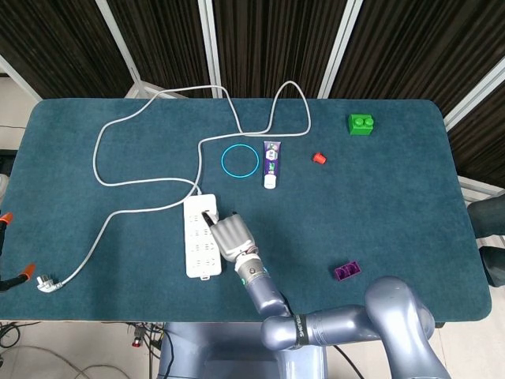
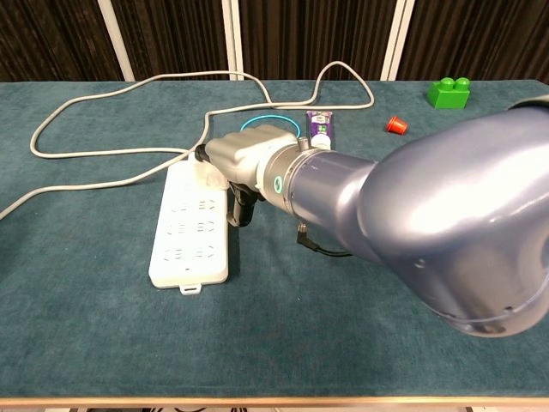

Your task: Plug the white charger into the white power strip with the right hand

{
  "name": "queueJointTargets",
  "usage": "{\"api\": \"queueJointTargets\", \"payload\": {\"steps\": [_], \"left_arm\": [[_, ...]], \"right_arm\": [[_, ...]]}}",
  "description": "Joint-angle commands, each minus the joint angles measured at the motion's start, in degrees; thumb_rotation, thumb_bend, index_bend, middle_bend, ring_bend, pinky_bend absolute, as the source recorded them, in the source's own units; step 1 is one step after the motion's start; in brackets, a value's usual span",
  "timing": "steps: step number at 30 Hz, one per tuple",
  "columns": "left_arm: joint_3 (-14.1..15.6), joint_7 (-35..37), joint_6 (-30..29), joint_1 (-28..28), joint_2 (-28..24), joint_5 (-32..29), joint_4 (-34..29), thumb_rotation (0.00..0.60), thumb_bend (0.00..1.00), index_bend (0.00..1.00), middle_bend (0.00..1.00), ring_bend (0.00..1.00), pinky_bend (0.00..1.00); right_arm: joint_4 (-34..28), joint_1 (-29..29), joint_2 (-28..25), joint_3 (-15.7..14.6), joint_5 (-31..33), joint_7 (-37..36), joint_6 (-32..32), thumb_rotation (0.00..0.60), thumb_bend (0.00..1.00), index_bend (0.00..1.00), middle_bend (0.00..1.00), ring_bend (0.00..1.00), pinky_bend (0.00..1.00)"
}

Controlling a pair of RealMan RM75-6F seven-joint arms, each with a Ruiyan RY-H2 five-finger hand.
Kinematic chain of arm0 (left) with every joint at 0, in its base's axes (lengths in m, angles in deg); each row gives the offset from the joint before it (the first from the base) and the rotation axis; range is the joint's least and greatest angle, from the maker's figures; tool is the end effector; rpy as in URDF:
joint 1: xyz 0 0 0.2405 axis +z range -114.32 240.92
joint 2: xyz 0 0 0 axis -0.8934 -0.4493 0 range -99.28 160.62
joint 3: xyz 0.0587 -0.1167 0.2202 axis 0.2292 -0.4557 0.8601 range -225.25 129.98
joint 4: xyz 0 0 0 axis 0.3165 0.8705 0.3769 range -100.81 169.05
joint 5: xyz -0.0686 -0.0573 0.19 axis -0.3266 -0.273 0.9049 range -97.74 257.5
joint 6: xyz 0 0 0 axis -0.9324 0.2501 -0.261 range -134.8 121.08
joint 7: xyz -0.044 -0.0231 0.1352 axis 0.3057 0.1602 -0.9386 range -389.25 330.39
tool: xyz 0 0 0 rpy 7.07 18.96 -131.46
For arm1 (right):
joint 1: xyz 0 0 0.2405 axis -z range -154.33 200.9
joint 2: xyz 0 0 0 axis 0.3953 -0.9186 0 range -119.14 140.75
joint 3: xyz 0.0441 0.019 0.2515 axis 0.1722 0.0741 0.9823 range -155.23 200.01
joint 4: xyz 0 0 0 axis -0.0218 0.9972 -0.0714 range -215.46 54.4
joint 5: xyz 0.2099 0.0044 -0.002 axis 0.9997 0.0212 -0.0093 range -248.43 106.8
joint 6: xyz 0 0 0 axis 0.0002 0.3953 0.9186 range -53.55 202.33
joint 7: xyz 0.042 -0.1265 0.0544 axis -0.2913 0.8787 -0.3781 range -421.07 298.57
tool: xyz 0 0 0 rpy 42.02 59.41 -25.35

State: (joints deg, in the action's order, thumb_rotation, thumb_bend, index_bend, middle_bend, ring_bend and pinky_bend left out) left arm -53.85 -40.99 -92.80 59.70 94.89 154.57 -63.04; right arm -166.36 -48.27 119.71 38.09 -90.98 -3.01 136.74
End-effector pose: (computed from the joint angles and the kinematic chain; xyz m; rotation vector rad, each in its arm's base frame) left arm -0.3188 0.1824 0.1701 -1.2197 -0.8779 -0.7412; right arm 0.0155 -0.3159 -0.1198 2.0837 -0.8515 0.6450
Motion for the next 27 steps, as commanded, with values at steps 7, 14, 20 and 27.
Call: {"api": "queueJointTargets", "payload": {"steps": [7, 14, 20, 27], "left_arm": [[-0.04, -0.04, -0.13, 0.05, 0.02, -0.04, -0.01, 0.6, 0.15, 0.1, 0.0, 0.0, 0.0], [-0.04, -0.21, -0.11, 0.03, 0.13, -0.11, 0.02, 0.6, 0.15, 0.1, 0.0, 0.0, 0.0], [-0.09, -0.22, -0.32, 0.12, 0.08, -0.11, -0.02, 0.6, 0.15, 0.1, 0.0, 0.0, 0.0], [-0.19, -0.64, -0.36, 0.1, 0.25, -0.39, 0.01, 0.6, 0.15, 0.1, 0.0, 0.0, 0.0]], "right_arm": [[-0.43, 0.51, -0.42, 0.19, -0.38, -0.96, 0.0, 0.6, 0.47, 0.64, 0.63, 0.62, 0.37], [-1.31, 1.03, -1.09, 2.74, -2.86, -3.91, 1.64, 0.6, 0.47, 0.54, 0.63, 0.62, 0.37], [-2.51, 1.53, -2.47, 5.98, -3.98, -6.09, 4.06, 0.6, 0.47, 0.39, 0.61, 0.6, 0.37], [-8.95, 3.54, -8.36, 11.78, -5.11, -10.12, 6.84, 0.6, 0.47, 0.19, 0.38, 0.42, 0.29]]}}
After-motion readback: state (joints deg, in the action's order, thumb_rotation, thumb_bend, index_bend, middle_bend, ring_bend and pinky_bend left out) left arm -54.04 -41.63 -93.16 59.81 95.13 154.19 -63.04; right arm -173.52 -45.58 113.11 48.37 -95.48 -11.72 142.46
